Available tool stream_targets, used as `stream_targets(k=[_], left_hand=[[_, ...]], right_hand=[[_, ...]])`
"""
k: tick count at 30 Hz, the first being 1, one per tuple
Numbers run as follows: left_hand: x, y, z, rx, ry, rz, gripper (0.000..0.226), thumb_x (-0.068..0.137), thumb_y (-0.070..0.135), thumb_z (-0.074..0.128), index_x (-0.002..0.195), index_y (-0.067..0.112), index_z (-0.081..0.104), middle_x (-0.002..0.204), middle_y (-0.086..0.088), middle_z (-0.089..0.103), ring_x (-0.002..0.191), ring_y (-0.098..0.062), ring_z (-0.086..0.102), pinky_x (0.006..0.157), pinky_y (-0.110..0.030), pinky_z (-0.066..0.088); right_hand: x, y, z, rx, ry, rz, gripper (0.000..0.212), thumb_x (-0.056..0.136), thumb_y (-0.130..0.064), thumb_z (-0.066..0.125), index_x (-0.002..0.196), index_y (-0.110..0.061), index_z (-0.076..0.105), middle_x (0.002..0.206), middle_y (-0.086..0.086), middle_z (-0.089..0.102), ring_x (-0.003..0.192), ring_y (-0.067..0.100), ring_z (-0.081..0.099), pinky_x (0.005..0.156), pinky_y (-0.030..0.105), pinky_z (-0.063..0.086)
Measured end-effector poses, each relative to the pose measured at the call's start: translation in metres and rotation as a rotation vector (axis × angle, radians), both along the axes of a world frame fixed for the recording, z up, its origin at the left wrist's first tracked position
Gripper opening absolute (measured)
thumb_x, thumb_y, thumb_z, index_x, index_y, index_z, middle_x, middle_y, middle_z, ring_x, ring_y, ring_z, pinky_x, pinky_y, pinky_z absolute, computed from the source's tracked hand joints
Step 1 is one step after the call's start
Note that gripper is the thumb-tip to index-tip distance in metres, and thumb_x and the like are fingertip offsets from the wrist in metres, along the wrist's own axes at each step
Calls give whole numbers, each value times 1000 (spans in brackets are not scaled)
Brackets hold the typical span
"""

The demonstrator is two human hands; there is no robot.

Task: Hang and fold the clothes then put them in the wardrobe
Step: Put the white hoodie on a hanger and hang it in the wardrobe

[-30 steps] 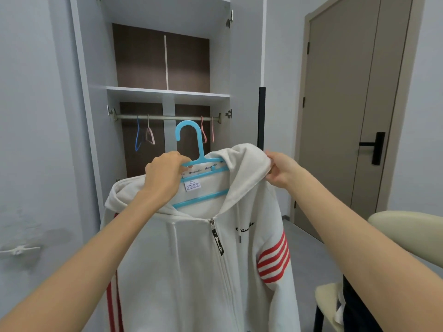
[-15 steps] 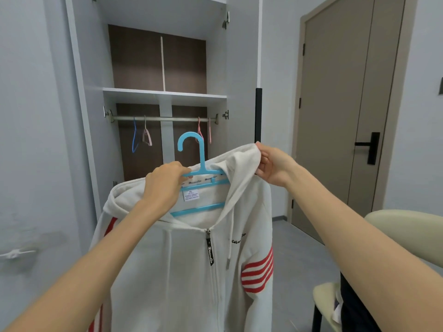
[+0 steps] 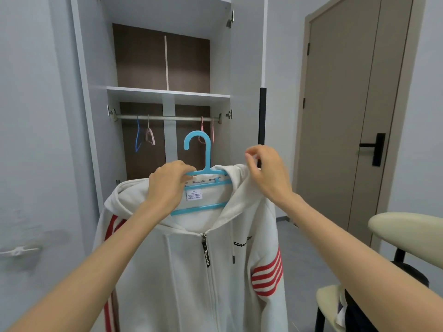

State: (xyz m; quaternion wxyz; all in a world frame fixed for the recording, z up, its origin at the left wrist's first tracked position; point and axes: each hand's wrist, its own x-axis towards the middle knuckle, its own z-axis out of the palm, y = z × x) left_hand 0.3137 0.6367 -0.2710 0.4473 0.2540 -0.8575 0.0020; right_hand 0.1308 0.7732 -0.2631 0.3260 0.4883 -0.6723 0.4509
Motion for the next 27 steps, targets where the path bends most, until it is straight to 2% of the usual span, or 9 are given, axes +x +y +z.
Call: stream_targets(k=[4, 6, 8, 10, 13, 18, 21, 23, 27], left_hand=[[-5, 11, 8, -56, 19, -59, 28, 91, 21, 60, 118, 20, 67, 110, -4, 66, 93, -23, 60, 78, -39, 54], [-9, 15, 10, -72, 8, -82, 29, 90, 22, 62, 118, 19, 67, 111, -5, 66, 95, -23, 59, 82, -40, 54], [-13, 18, 11, -98, -6, -106, 27, 91, 22, 61, 116, 20, 68, 108, -5, 67, 95, -22, 58, 82, -39, 53], [-16, 19, 12, -106, 10, -127, 23, 93, 22, 57, 111, 21, 70, 103, -2, 68, 93, -21, 56, 80, -40, 50], [-18, 14, 8, -137, 60, -99, 18, 89, 23, 63, 105, 23, 72, 99, 1, 71, 88, -20, 55, 82, -37, 44], [-18, 1, 4, -93, 108, -39, 22, 78, 40, 73, 94, 25, 71, 94, 7, 70, 82, -7, 46, 80, -27, 30], [-15, -8, 2, -96, 70, 154, 38, 76, 49, 72, 101, 23, 61, 105, 1, 57, 92, -13, 43, 79, -27, 34], [-10, -13, -2, -1, 34, 251, 46, 79, 51, 68, 104, 16, 50, 105, -4, 51, 89, -16, 40, 74, -28, 39], [0, -18, -7, 175, -167, 292, 41, 91, 41, 54, 117, 9, 46, 115, -10, 51, 100, -24, 50, 80, -34, 47]], right_hand=[[7, -2, -11, 363, 61, 6, 37, 100, -46, 31, 109, -26, 60, 104, -7, 62, 95, 14, 55, 78, 32, 46], [5, -2, -14, 354, 39, -47, 39, 99, -47, 30, 111, -25, 60, 108, -6, 58, 100, 16, 52, 83, 32, 44], [9, -4, -10, 284, 147, -64, 33, 99, -44, 38, 109, -22, 61, 111, -7, 55, 101, 15, 48, 85, 28, 38], [14, -8, -4, 274, 285, -50, 22, 98, -37, 44, 94, -20, 57, 95, -7, 56, 89, 16, 50, 72, 25, 34], [18, -9, 4, 429, 116, 63, 23, 99, -37, 43, 82, -24, 51, 79, -12, 54, 74, 14, 53, 57, 26, 39], [18, -9, -1, 443, -96, 176, 25, 98, -38, 46, 87, -23, 62, 89, -9, 67, 85, 14, 62, 77, 40, 54], [16, -10, -1, 464, -191, 164, 23, 97, -38, 47, 88, -25, 63, 90, -9, 68, 86, 15, 61, 83, 44, 54], [15, -11, -2, 468, -211, 123, 25, 97, -38, 46, 90, -23, 65, 91, -6, 68, 86, 17, 61, 83, 45, 54], [13, -13, -6, 453, -189, 63, 24, 97, -40, 46, 87, -26, 62, 87, -9, 65, 83, 15, 61, 75, 38, 55]])
